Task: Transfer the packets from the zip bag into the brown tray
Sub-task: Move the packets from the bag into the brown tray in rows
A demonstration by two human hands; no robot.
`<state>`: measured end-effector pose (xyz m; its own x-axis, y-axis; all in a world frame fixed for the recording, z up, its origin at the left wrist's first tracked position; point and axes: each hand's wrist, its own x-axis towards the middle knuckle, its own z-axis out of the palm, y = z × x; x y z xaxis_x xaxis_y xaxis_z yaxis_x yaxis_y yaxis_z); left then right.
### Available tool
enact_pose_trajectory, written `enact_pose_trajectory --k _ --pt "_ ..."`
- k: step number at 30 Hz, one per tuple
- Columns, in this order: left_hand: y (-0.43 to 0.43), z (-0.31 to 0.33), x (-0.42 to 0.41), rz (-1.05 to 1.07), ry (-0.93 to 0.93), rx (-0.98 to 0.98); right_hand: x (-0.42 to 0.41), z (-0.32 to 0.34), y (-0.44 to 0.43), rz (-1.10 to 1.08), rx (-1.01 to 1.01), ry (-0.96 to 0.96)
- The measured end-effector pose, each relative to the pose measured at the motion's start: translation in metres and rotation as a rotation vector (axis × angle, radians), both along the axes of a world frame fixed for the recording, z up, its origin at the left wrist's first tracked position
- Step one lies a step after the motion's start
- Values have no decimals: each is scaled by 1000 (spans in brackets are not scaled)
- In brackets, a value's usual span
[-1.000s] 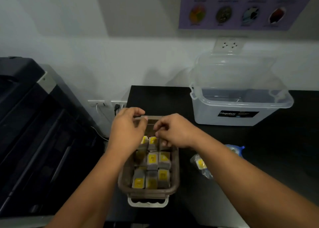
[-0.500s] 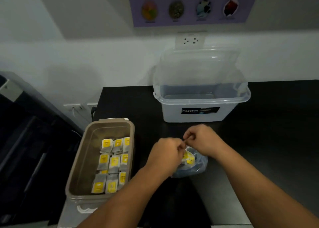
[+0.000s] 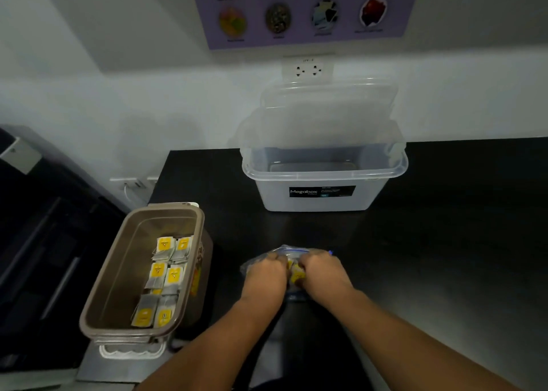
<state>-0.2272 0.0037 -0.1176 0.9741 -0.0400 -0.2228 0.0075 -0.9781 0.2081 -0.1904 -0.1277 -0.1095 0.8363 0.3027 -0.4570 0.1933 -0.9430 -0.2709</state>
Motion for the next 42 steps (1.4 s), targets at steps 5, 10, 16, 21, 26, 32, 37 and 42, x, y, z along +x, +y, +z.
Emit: enact_pose_trajectory --k 5,10,16,21,26,32,37,42 --pt "1 4 7 -7 27 -7 1 -10 2 3 3 -2" --pt "4 6 9 48 -3 -46 -2 -11 -5 -15 53 -11" --pt "9 11 8 98 -77 -91 17 -1 7 -118 -14 229" --pt "9 23 8 112 -133 -198 7 19 3 -130 20 126" --pt "15 47 13 36 -221 -176 9 41 2 -200 195 87" --pt "56 102 13 58 -236 -149 10 61 9 -370 432 -77" --pt "118 146 7 143 -297 -206 14 77 31 -383 590 -123" --pt "187 169 6 131 -102 -103 13 89 64 -389 740 -98"
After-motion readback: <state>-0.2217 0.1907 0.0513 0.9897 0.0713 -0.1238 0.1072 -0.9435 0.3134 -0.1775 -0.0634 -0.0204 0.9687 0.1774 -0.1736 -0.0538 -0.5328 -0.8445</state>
